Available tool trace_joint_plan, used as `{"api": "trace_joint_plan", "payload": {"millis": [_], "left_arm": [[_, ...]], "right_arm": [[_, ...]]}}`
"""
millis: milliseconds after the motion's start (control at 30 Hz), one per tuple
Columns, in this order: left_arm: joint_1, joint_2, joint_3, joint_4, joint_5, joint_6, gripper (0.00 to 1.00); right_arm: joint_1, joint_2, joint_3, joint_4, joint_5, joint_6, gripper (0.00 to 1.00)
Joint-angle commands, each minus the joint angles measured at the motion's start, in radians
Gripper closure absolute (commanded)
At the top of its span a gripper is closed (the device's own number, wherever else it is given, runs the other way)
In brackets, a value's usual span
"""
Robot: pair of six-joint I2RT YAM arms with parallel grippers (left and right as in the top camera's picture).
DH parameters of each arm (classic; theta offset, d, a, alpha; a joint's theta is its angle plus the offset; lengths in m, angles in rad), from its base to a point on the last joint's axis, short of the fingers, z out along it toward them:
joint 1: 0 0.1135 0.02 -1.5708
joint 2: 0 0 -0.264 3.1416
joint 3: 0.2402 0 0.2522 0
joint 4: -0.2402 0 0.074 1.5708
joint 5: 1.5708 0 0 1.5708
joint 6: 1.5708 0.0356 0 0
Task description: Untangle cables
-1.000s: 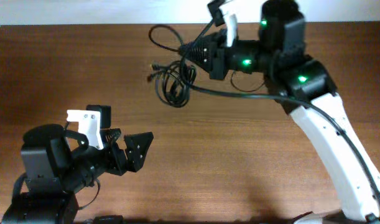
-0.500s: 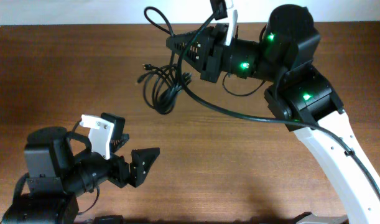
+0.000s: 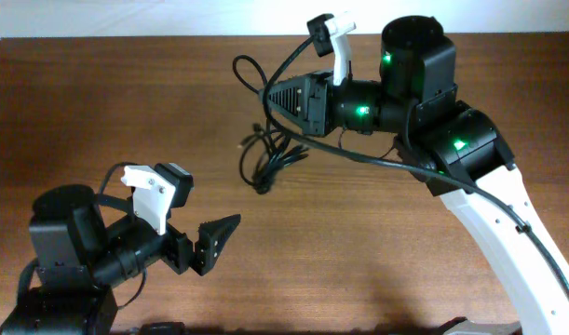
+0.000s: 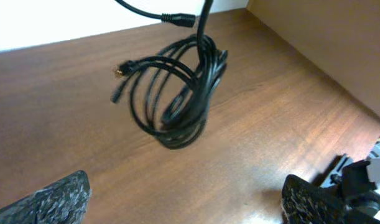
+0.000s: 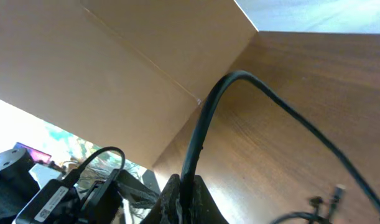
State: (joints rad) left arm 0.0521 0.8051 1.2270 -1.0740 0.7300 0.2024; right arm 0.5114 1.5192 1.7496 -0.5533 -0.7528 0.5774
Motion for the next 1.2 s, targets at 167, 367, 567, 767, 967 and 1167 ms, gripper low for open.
{"api": "trace_joint_plan", "payload": {"millis": [167, 367, 567, 767, 967, 1167], "left_arm": [[0.002, -0.002, 0.012, 0.027, 0.015, 0.039, 0.01], [0.002, -0.002, 0.012, 0.064, 0.015, 0.039, 0.01], [0.002, -0.002, 0.012, 0.070, 0.014, 0.039, 0.31], [0.002, -0.002, 0.012, 0.069, 0.014, 0.038, 0.87], [0.002, -0.002, 0.012, 0.067, 0.015, 0.038, 0.12], [0.002, -0.002, 0.012, 0.067, 0.015, 0.038, 0.71]], "right_arm": [[0.029, -0.019, 0.021, 0.011, -0.021, 0.060, 0.96], [0.156, -0.019, 0.021, 0.126, -0.017, 0.143, 0.96], [0.197, -0.019, 0.021, 0.183, 0.005, 0.270, 0.96], [0.196, -0.019, 0.021, 0.196, 0.006, 0.270, 0.96], [0.196, -0.019, 0.021, 0.237, 0.006, 0.270, 0.96], [0.196, -0.019, 0.021, 0.237, 0.006, 0.352, 0.96]]}}
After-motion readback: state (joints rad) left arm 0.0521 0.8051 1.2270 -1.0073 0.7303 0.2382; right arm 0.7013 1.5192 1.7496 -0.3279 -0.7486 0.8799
